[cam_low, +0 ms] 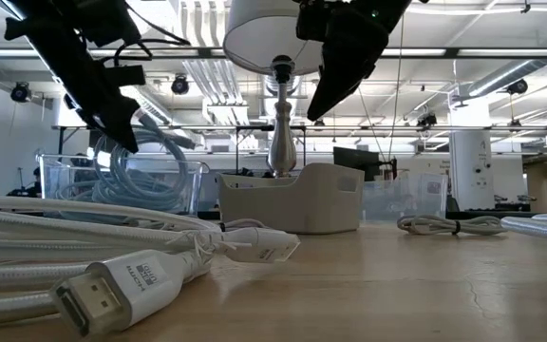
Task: Pick & Place USB Port
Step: Put the blue HDMI cable into the left transparent bin, then put the left white HDMI cable into the gray bin
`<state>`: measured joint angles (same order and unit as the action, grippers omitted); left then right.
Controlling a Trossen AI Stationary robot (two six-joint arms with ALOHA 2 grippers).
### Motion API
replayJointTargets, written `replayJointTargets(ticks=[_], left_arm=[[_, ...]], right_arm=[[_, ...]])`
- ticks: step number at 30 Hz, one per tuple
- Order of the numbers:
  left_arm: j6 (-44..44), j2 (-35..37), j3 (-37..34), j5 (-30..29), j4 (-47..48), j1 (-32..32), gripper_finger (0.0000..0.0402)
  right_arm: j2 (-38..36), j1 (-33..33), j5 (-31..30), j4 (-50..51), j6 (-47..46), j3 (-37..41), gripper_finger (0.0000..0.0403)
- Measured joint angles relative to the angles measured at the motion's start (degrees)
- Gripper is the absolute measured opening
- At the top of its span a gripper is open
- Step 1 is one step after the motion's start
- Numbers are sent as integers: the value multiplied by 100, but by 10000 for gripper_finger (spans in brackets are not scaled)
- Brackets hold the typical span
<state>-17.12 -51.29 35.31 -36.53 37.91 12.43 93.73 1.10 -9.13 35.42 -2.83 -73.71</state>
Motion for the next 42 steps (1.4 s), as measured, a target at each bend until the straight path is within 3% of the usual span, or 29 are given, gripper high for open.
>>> replayJointTargets(ticks=[8, 15, 21, 24, 30, 42], left_arm=[[-5, 9, 0, -468, 569, 21, 222], [-36, 11, 0, 38, 634, 22, 223], [-257, 11, 2, 1209, 595, 24, 223], [-690, 17, 2, 1248, 777, 24, 222], [-728, 20, 70, 1206, 1284, 26, 222], [-692, 20, 1025, 1097, 2260, 26, 222]], right_arm=[[9, 0, 0, -22, -17, 2, 166], [11, 0, 2, -133, -161, 5, 166], [12, 0, 4, -409, -149, 87, 166], [13, 0, 7, -428, -157, 120, 166], [13, 0, 9, -432, -168, 200, 166], [13, 0, 9, -437, -166, 214, 166]])
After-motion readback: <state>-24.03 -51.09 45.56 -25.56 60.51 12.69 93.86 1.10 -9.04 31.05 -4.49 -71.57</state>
